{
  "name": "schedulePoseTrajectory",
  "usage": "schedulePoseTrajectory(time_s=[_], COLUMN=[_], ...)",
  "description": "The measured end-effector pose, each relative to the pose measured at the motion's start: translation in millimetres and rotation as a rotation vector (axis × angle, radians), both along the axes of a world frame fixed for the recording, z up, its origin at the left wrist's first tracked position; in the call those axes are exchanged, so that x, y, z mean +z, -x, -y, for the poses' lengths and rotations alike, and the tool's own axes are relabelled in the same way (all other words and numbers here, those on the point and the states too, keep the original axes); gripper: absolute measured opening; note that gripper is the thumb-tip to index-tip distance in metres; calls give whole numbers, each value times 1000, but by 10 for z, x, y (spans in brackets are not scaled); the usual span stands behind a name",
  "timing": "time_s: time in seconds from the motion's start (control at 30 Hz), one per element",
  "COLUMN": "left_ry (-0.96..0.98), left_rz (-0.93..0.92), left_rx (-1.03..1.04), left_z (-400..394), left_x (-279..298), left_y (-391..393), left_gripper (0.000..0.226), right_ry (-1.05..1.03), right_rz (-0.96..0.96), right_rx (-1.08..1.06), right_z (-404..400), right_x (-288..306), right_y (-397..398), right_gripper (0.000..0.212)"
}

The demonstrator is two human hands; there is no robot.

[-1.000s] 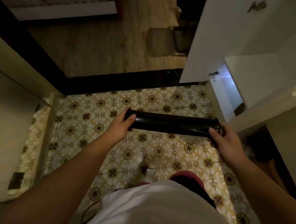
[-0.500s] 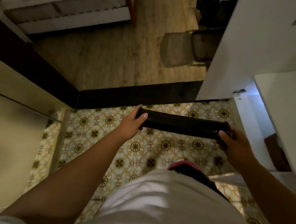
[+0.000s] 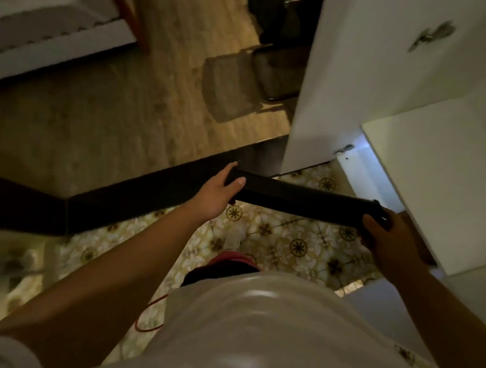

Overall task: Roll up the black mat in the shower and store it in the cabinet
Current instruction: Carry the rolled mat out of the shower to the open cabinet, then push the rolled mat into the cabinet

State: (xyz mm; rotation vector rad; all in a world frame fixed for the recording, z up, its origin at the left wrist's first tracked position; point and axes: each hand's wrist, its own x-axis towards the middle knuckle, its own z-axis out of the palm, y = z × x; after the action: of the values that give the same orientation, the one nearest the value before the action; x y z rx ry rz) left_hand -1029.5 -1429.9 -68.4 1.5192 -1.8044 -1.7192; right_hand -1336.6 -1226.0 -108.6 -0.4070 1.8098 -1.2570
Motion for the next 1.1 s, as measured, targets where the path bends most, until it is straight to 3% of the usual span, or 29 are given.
schedulePoseTrajectory(time_s=[0.13, 0.27, 0.67, 0.93, 1.1], left_ry=[-109, 0, -35, -96, -169], left_rz=[-43, -6, 61, 78, 178], left_rx=[-151, -414, -886, -925, -890], left_z=[633, 1052, 1423, 1253, 1372], left_x=[-86, -101, -234, -495, -1045], left_y=[562, 1097, 2742, 3571, 4008], left_gripper=[59, 52, 53, 36, 45], right_ry=[-19, 13, 3, 21, 9], right_rz=[-1, -19, 4, 87, 174], right_rx=[-238, -435, -913, -1008, -1039], right_z=[38, 44, -93, -225, -102], right_x=[35, 107, -49, -352, -870], right_y=[29, -69, -277, 326, 783], right_gripper=[48, 21, 29, 34, 39])
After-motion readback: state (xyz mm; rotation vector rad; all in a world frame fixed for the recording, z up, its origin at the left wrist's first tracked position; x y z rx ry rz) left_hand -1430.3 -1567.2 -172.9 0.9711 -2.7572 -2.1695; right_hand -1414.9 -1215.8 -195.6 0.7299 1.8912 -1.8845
